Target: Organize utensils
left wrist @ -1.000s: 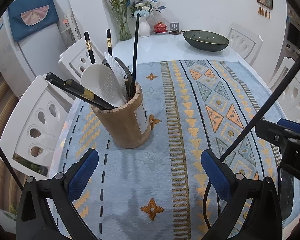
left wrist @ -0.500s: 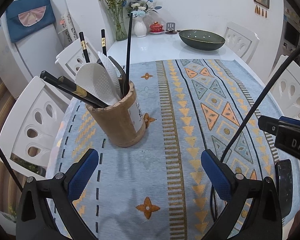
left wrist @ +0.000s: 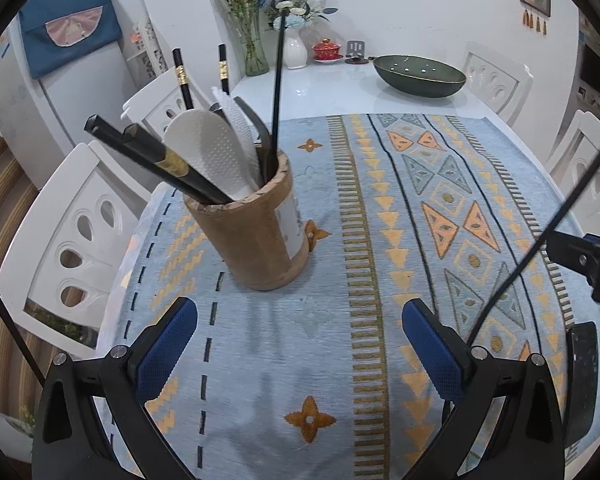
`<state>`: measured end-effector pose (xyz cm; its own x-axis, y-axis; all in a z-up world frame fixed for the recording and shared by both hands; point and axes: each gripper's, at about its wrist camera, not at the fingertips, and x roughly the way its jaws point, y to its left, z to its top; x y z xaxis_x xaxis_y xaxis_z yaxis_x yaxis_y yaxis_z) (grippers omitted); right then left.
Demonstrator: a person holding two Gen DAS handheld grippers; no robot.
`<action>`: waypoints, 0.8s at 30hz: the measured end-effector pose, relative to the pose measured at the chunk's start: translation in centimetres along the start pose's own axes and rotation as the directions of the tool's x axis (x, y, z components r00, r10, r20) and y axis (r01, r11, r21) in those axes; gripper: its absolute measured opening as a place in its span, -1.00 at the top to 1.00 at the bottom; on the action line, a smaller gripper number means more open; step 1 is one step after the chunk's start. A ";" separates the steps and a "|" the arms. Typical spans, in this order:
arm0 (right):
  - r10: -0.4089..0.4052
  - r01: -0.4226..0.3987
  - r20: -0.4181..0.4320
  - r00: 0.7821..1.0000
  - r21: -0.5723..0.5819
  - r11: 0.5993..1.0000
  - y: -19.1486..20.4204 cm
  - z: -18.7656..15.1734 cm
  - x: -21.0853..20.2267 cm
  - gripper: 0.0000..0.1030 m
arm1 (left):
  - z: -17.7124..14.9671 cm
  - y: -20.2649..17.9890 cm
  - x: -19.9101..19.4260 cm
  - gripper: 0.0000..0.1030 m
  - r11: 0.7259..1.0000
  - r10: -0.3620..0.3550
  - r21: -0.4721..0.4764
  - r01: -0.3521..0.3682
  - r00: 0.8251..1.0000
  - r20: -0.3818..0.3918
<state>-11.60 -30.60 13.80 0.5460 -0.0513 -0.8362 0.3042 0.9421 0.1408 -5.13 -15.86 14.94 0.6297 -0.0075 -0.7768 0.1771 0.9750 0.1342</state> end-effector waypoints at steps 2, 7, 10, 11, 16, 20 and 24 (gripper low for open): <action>-0.006 0.006 0.003 1.000 -0.024 1.000 0.5 -0.2 0.0 0.00 | 0.0 0.3 0.2 -1.00 1.000 0.007 -0.007 -0.007 1.000 -0.001; 0.004 -0.004 -0.009 1.000 -0.042 0.999 1.1 -0.5 0.3 0.00 | -0.2 0.8 0.5 -1.00 1.000 0.021 -0.013 -0.021 1.000 -0.005; 0.002 -0.002 -0.014 1.000 -0.035 0.999 0.9 -0.6 0.6 0.00 | -0.4 0.9 0.6 -1.00 0.999 0.033 -0.019 -0.033 0.999 -0.007; -0.001 0.000 -0.017 1.000 -0.032 0.999 0.8 -0.6 0.6 0.00 | -0.4 0.9 0.7 -1.00 0.999 0.028 -0.022 -0.028 1.000 -0.010; -0.020 0.020 -0.010 1.000 -0.038 0.999 0.8 -0.5 0.5 0.00 | -0.4 1.0 0.8 -1.00 0.999 0.020 -0.027 -0.020 1.000 -0.006; -0.018 0.017 -0.012 1.000 -0.042 0.999 0.9 -0.6 0.4 0.00 | -0.4 0.9 0.9 -1.00 1.000 0.016 -0.027 -0.016 1.000 -0.006; -0.036 0.036 -0.002 0.999 -0.064 0.997 1.3 -0.7 0.4 0.00 | -0.4 0.8 1.0 -1.00 1.000 0.011 -0.025 -0.011 1.000 -0.008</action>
<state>-11.56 -29.18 13.27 0.5329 -0.0844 -0.8420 0.2729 0.9590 0.0766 -4.69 -15.02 14.01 0.6255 0.0049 -0.7802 0.1515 0.9802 0.1276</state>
